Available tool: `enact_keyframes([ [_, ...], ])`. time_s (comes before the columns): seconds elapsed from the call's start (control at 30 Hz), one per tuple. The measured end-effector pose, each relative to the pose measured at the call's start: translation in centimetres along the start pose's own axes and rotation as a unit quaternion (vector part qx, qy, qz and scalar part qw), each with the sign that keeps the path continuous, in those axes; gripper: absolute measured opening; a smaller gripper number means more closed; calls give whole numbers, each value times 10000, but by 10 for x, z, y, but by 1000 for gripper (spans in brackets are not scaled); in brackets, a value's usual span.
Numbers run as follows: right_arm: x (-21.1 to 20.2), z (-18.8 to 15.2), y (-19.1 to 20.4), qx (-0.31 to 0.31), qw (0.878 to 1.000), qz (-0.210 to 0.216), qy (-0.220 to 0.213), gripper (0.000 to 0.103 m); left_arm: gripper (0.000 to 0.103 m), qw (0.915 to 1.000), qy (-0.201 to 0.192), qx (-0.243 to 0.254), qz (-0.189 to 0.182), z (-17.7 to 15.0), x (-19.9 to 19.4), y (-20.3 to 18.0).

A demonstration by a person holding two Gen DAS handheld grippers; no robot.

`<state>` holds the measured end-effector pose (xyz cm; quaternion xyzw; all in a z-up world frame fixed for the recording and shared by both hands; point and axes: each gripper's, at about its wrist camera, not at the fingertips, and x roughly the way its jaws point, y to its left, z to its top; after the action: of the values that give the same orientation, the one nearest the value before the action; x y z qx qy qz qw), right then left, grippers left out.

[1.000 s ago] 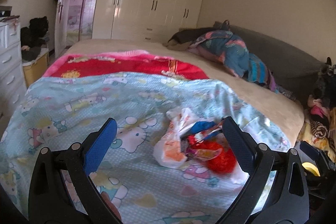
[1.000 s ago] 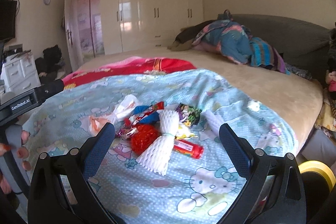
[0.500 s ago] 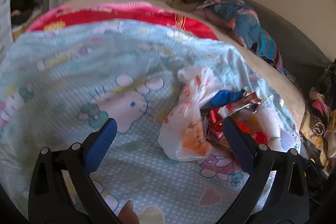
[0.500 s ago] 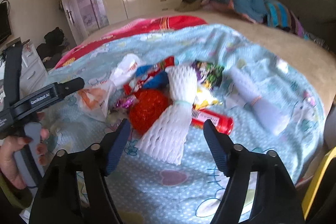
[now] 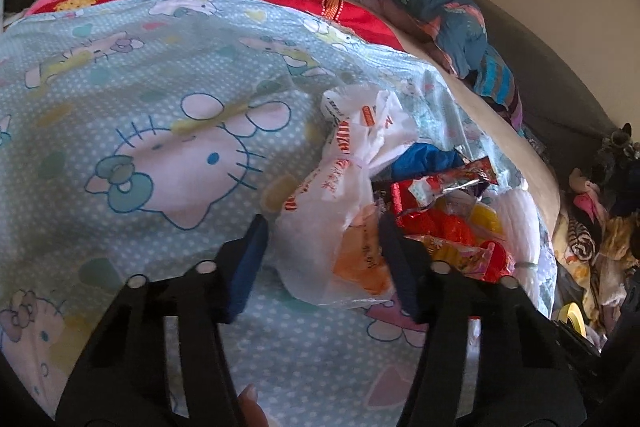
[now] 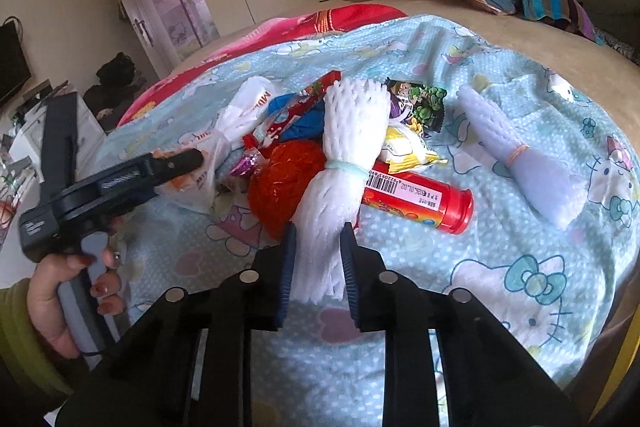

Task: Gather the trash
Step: 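Grasp the white plastic bag with the left tool while the right tool grasps a white foam net, then carry the bag and foam net with both tools over the yellow-rimmed bin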

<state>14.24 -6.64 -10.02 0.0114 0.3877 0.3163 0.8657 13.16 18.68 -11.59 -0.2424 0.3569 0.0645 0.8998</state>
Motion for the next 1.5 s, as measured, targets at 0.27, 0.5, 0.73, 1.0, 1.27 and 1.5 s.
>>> enact_keyframes([
  [0.27, -18, 1, 4, -30, 9998, 87, -153, 18, 24, 9999, -48, 103, -14, 1, -5, -5],
  [0.5, -36, 3, 7, -69, 9995, 104, -292, 18, 20, 9985, -507, 196, 30, 7, -41, -13],
  [0.73, -54, 6, 3, -44, 9990, 11, -444, 18, 20, 9956, -785, 446, -240, 14, -72, -40],
  [1.0, -79, 7, -6, 39, 9979, -83, -639, 18, 20, 9923, -827, 770, -507, 12, -89, -74],
  [1.27, -104, 3, -19, 179, 9964, -270, -782, 17, 20, 9884, -786, 1080, -730, 2, -98, -103],
  [1.5, -129, -6, -39, 381, 9937, -567, -889, 17, 20, 9846, -716, 1324, -886, -8, -102, -127],
])
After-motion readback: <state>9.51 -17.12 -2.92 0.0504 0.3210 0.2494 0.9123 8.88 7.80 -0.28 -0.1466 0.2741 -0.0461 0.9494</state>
